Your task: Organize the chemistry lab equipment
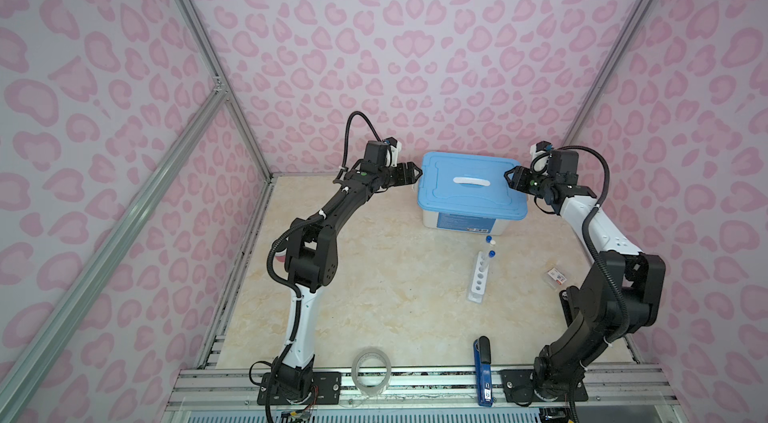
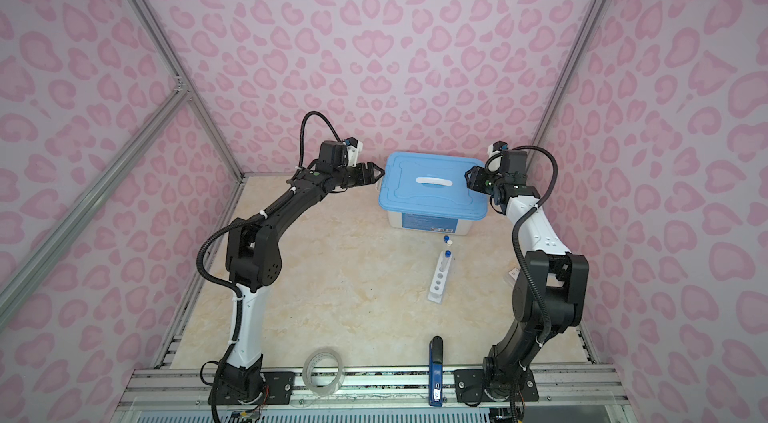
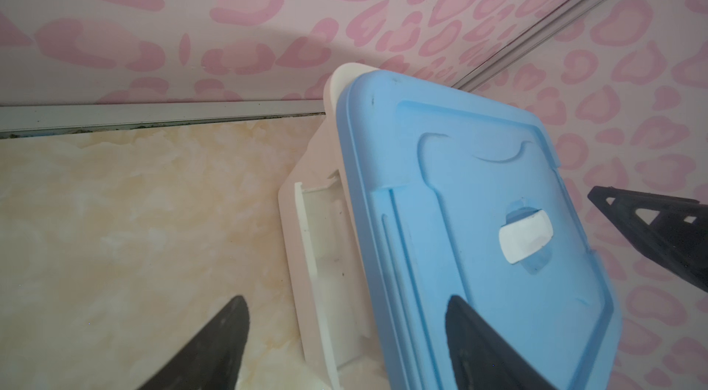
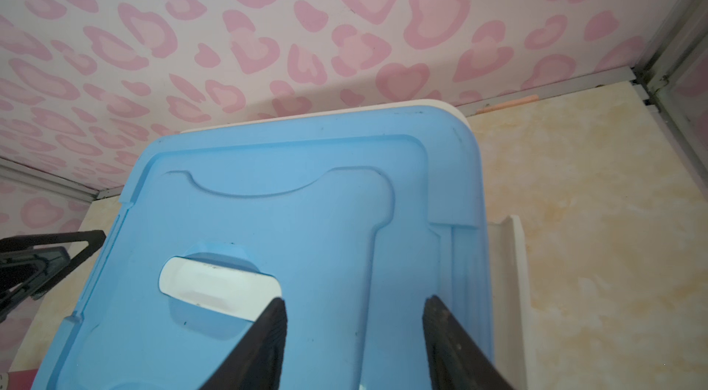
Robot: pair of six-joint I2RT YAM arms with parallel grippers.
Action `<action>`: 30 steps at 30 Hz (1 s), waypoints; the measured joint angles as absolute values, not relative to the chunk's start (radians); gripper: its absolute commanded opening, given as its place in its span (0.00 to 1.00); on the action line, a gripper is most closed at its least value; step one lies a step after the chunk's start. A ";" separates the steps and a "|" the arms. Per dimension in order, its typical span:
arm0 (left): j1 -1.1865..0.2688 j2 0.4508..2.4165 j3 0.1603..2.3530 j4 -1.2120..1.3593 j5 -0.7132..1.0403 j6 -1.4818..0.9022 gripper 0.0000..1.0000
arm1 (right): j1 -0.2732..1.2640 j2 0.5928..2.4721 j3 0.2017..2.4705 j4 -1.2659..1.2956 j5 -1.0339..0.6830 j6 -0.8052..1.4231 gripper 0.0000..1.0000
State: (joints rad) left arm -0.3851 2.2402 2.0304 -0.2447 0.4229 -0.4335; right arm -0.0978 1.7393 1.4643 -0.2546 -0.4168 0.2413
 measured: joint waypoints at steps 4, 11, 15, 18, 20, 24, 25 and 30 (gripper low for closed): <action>-0.379 2.201 2.028 -0.246 0.413 -0.418 0.82 | -0.090 1.738 1.465 -0.302 -0.364 0.213 0.59; -0.352 2.106 2.006 -0.245 0.405 -0.411 0.82 | 0.033 1.616 1.433 -0.371 -0.278 0.092 0.62; -0.341 2.040 1.990 -0.223 0.413 -0.416 0.81 | 0.105 1.542 1.372 -0.398 -0.194 0.028 0.65; -0.340 2.030 1.972 -0.199 0.423 -0.421 0.81 | 0.187 1.487 1.335 -0.426 -0.131 -0.030 0.68; -0.336 2.030 1.954 -0.202 0.431 -0.429 0.81 | 0.256 1.464 1.328 -0.452 -0.089 -0.078 0.70; -0.323 2.030 1.934 -0.187 0.446 -0.447 0.81 | 0.360 1.474 1.358 -0.517 0.001 -0.163 0.73; -0.320 2.030 1.926 -0.181 0.449 -0.454 0.81 | 0.385 1.482 1.369 -0.531 0.022 -0.183 0.74; -0.315 2.020 1.884 -0.163 0.468 -0.463 0.81 | 0.507 1.529 1.379 -0.557 0.144 -0.287 0.76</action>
State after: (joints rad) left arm -0.3145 2.0201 1.8843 -0.1635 0.4683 -0.4633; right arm 0.5068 1.5291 1.3792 -0.5571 0.1440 -0.2867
